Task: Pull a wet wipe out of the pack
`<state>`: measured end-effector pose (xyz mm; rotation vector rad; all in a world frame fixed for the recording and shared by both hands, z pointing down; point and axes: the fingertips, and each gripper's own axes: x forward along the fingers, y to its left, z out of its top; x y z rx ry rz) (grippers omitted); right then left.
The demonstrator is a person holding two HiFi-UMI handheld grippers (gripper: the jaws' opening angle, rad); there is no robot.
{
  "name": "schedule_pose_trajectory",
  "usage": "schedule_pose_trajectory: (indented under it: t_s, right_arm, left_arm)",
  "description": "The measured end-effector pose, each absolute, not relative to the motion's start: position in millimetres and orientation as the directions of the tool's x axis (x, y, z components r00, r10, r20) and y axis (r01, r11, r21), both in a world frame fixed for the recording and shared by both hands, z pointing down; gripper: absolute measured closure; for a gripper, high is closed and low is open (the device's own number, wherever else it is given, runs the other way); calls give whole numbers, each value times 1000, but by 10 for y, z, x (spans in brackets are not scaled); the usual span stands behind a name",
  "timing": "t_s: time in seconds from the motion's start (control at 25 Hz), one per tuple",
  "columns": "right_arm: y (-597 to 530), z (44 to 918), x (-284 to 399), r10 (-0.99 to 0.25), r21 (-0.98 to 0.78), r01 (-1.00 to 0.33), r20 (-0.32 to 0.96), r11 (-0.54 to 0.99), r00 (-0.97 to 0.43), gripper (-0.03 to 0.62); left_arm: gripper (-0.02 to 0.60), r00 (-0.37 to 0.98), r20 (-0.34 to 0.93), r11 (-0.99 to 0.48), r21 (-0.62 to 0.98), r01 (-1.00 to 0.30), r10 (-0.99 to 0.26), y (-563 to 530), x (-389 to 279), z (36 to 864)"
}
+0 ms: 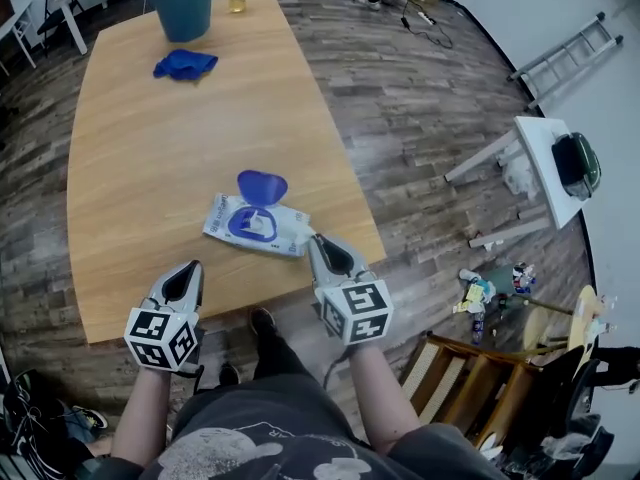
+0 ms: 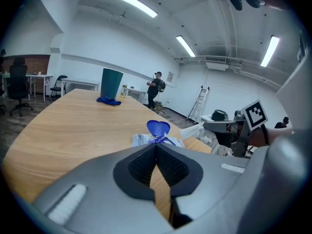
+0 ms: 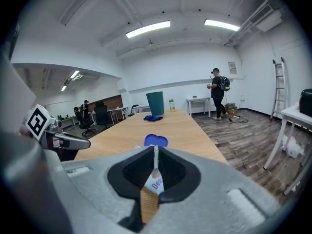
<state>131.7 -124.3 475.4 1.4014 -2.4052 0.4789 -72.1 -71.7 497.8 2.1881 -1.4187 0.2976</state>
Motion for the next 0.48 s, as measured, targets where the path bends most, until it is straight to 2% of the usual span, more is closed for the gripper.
schedule_pose_trajectory:
  t_s: [0.2, 0.48]
  right_arm:
    - [-729, 4635, 1103, -808, -124, -896, 395, 425, -438, 579]
    - [152, 4479, 904, -858, -83, -928, 357, 364, -369, 579]
  left_arm:
    - [563, 513, 391, -407, 325, -854, -764, -197, -840, 4832]
    - [563, 532, 300, -443, 319, -838, -792, 407, -1160, 4538]
